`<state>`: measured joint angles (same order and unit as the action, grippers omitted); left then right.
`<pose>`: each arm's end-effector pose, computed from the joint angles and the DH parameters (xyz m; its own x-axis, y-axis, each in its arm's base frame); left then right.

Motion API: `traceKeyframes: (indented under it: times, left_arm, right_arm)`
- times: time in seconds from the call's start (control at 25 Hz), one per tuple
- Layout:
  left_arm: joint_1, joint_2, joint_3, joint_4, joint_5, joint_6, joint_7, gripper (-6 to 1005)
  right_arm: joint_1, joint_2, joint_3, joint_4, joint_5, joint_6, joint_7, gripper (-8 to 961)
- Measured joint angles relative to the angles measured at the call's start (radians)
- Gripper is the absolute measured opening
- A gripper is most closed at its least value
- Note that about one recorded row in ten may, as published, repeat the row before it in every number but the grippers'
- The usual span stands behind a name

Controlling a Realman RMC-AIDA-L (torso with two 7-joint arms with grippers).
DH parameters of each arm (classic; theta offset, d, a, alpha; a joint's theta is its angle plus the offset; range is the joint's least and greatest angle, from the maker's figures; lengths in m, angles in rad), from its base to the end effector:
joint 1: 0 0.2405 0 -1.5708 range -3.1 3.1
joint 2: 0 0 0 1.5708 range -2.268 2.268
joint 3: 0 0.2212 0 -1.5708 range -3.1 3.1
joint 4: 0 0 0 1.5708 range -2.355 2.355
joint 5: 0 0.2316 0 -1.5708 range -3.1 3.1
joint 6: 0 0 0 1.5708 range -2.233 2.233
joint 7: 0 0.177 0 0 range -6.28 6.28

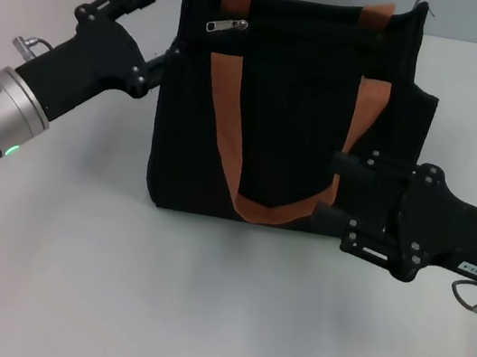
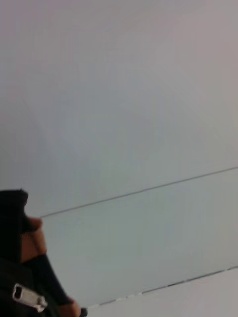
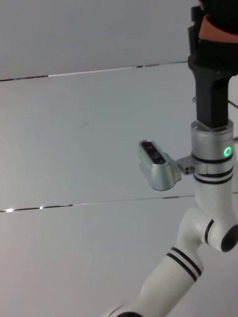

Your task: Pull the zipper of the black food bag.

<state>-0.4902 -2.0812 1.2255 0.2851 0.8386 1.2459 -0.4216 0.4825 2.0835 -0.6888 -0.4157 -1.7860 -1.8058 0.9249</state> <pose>-0.2323 0.3730 -0.0339 0.7847 -0.1892 0.5903 0.3569 -0.6407 -0.6798 0.2117 0.2885 -0.0248 0.6668 -0.0422 -0.7441 -0.2138 -0.9673 -0.1367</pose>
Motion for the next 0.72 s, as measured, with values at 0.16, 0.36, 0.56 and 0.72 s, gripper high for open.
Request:
traceKeyframes:
  times: [0.16, 0.36, 0.56, 0.72]
  left_arm:
    - [0.004, 0.0, 0.009, -0.005, -0.037, 0.01, 0.0, 658]
    - [-0.011, 0.0, 0.022, -0.02, -0.037, 0.002, 0.0, 654]
    - [-0.017, 0.0, 0.037, -0.026, -0.034, -0.009, 0.0, 650]
    - [-0.021, 0.0, 0.068, -0.025, -0.037, -0.021, 0.0, 647]
  right_arm:
    - [-0.002, -0.001, 0.0, 0.0, 0.009, 0.001, 0.0, 595]
    - [0.002, -0.001, 0.0, 0.0, 0.009, 0.001, 0.0, 594]
    - [0.004, -0.002, 0.0, 0.0, 0.009, 0.001, 0.0, 594]
    - [0.006, -0.002, 0.0, 0.0, 0.009, 0.0, 0.0, 595]
